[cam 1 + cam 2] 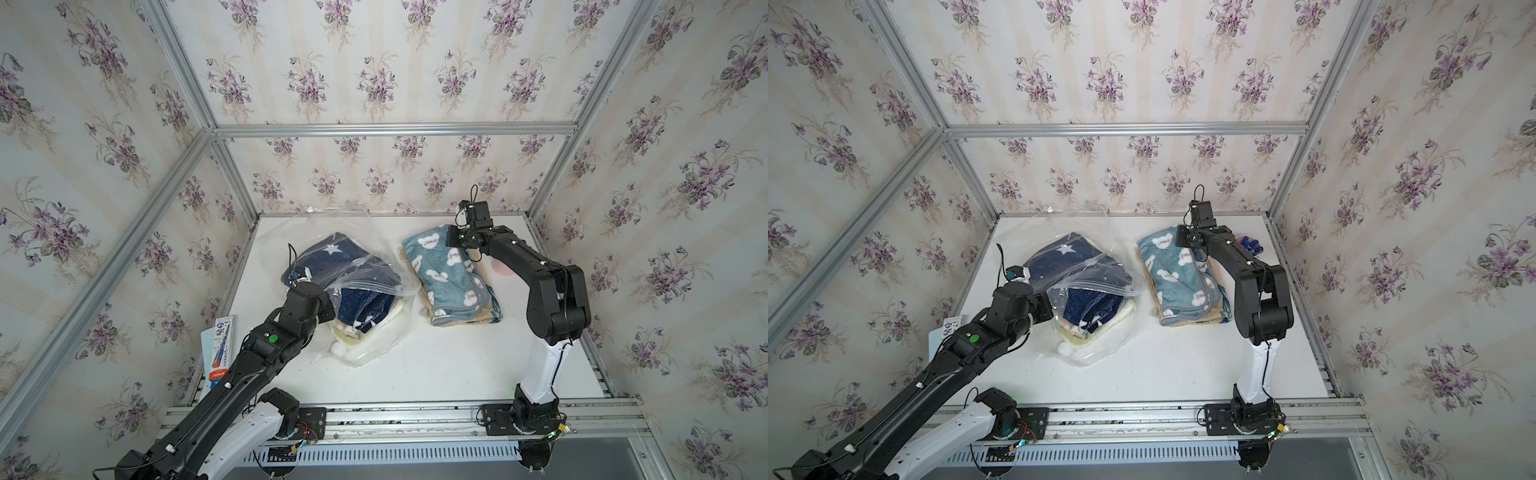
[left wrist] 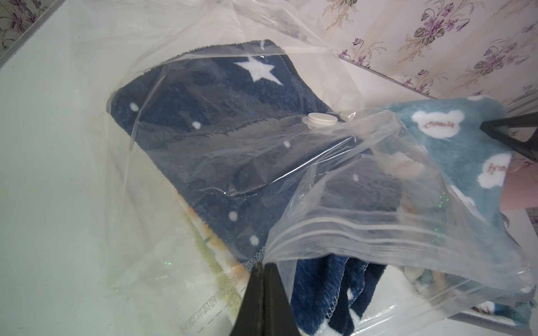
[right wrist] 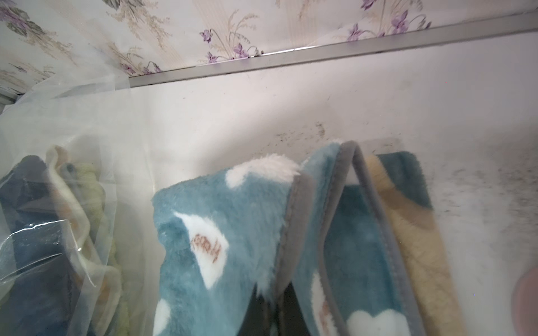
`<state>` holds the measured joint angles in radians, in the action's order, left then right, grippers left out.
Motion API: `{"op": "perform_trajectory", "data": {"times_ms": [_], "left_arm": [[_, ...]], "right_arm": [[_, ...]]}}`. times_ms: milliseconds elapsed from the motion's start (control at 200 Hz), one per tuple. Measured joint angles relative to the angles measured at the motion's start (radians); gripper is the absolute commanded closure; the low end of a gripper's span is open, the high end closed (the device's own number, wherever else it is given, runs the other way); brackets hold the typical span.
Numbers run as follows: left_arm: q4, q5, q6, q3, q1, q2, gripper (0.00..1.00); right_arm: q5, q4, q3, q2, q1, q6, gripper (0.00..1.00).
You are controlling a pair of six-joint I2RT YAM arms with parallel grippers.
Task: Take the blanket out of the vacuum bag
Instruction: Adjust the blanket at the center of the board.
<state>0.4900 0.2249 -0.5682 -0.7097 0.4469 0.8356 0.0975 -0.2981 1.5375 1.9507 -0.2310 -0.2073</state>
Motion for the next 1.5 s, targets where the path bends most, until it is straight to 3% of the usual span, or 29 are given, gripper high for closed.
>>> {"op": "perform_trajectory", "data": {"times_ms": [574,624,664,769,884,989,1079,1234,1499], "left_arm": [[-0.004,-0.008,0.003,-0.002,-0.002,0.022,1.0],[-0.005,-0.008,0.003,-0.002,-0.002,0.026,1.0],[-0.007,-0.008,0.003,-0.002,-0.002,0.027,1.0],[-0.015,-0.012,0.003,-0.002,-0.002,0.028,1.0],[-0.018,-0.015,0.003,-0.001,-0.002,0.023,1.0],[-0.018,-0.018,0.003,0.0,-0.002,0.006,1.0],[-0.019,-0.019,0.003,0.008,-0.002,-0.018,1.0],[-0.019,-0.028,0.002,0.031,-0.002,-0.051,1.0],[-0.03,-0.063,-0.003,0.04,-0.002,-0.064,1.0]], "right_arm": [[-0.084,-0.043,0.108,0.153,0.071,0.048,0.97],[-0.085,-0.044,0.12,0.174,0.069,0.05,0.92],[-0.087,-0.043,0.127,0.19,0.069,0.051,0.81],[-0.104,-0.053,0.135,0.225,0.07,0.056,0.79],[-0.115,-0.073,0.13,0.227,0.073,0.042,0.61],[-0.115,-0.071,0.055,0.146,0.071,0.0,0.49],[-0.114,-0.06,-0.045,0.013,0.069,-0.042,0.46],[-0.082,0.018,-0.272,-0.212,0.07,-0.138,0.45],[-0.071,0.011,-0.639,-0.446,0.072,-0.235,0.44]]}}
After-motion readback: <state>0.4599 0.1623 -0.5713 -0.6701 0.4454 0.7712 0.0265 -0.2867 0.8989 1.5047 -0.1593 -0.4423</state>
